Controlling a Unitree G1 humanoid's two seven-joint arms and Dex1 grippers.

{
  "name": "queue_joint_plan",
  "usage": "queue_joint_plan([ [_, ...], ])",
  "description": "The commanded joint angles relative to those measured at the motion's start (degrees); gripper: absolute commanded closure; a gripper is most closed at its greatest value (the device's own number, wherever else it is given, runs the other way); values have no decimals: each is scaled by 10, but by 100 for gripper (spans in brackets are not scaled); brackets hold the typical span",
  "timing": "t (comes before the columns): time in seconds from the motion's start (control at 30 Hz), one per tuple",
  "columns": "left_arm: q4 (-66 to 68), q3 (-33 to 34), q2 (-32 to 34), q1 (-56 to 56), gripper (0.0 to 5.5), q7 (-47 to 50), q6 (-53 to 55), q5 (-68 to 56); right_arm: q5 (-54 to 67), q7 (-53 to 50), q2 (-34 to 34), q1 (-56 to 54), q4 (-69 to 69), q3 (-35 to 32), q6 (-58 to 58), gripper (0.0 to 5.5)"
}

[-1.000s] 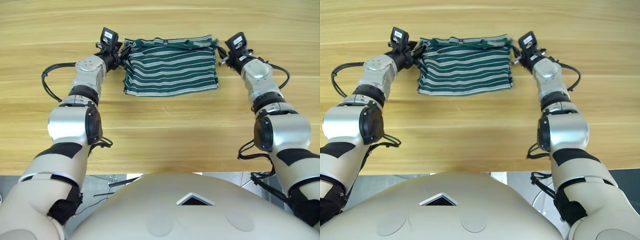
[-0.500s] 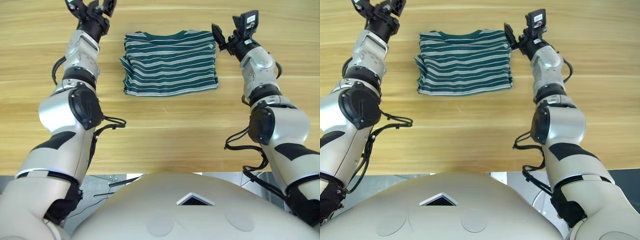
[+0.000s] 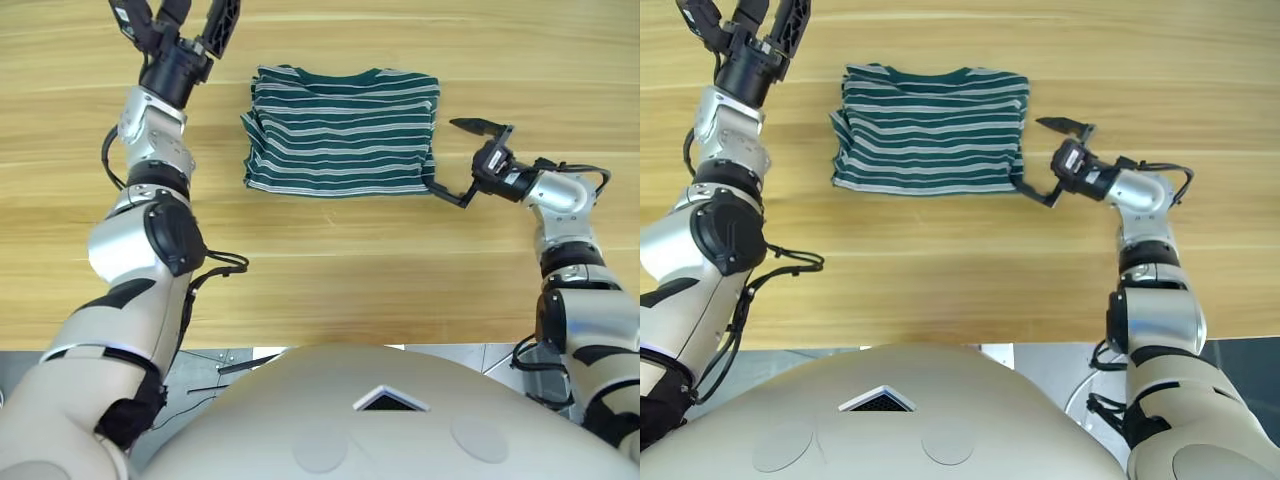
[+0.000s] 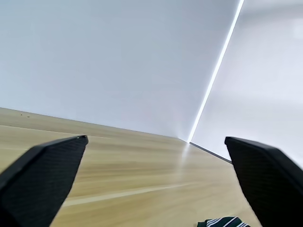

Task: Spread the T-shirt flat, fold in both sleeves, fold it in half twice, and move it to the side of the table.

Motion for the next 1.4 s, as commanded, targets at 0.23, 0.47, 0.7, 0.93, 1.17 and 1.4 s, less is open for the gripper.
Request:
queue_joint_plan([
  [0.23,-3,-18,3,5,13,12,-14,1,91,89,-41,191,-348,113,36,10],
  [0.47,-3,-22,4,8,13,15,-19,2,312,133,-115,277,-674,119,113,10],
  [0.7,-22,-44,11,28,13,-41,-64,13,280,67,-82,163,-588,54,174,10],
  [0.93,-144,-66,9,100,13,-299,-57,-60,-83,-247,19,-72,-232,104,182,10],
  [1.17,-190,-93,-2,131,13,-309,-59,-72,-243,-386,22,-143,-45,177,132,10],
  [1.4,-180,-101,-4,126,13,-294,-65,-69,-216,-281,-45,-59,-77,199,47,10],
])
